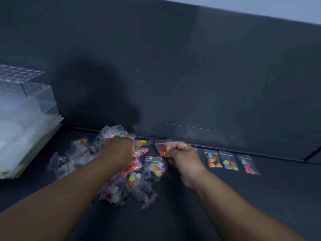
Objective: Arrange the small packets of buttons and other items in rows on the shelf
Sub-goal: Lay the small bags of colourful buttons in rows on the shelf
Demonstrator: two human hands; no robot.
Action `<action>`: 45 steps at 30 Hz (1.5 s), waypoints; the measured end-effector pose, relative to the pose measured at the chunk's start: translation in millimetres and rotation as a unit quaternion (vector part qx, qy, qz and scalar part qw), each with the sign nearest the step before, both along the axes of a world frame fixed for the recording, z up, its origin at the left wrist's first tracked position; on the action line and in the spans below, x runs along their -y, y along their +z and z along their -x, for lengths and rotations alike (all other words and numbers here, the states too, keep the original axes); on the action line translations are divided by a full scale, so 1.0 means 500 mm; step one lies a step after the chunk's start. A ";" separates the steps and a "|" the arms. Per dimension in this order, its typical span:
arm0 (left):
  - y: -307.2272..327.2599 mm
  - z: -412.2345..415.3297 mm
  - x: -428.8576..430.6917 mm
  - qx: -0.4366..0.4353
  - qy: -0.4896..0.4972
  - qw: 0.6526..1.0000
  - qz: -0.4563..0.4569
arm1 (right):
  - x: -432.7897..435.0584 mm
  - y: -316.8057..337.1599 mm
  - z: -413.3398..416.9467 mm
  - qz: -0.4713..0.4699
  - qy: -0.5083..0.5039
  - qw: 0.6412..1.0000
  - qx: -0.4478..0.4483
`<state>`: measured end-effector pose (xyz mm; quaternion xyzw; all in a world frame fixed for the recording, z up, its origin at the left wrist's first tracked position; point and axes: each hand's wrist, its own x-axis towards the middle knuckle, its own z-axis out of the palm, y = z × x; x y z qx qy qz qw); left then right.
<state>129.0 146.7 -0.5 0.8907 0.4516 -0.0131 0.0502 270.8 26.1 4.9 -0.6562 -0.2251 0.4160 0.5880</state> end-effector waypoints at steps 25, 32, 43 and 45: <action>0.041 -0.430 0.349 0.309 -0.091 0.887 0.330 | 0.388 -0.015 -0.397 0.059 -0.148 0.985 0.064; 0.004 -0.576 0.434 0.286 -0.099 0.892 0.337 | 0.476 -0.043 -0.531 0.116 -0.170 0.961 0.185; -0.027 -0.654 0.501 0.192 -0.163 0.962 0.106 | 0.536 -0.060 -0.603 0.164 -0.070 0.868 0.464; -0.033 -0.636 0.519 0.179 -0.210 0.961 0.024 | 0.551 -0.061 -0.590 0.140 -0.028 0.825 0.546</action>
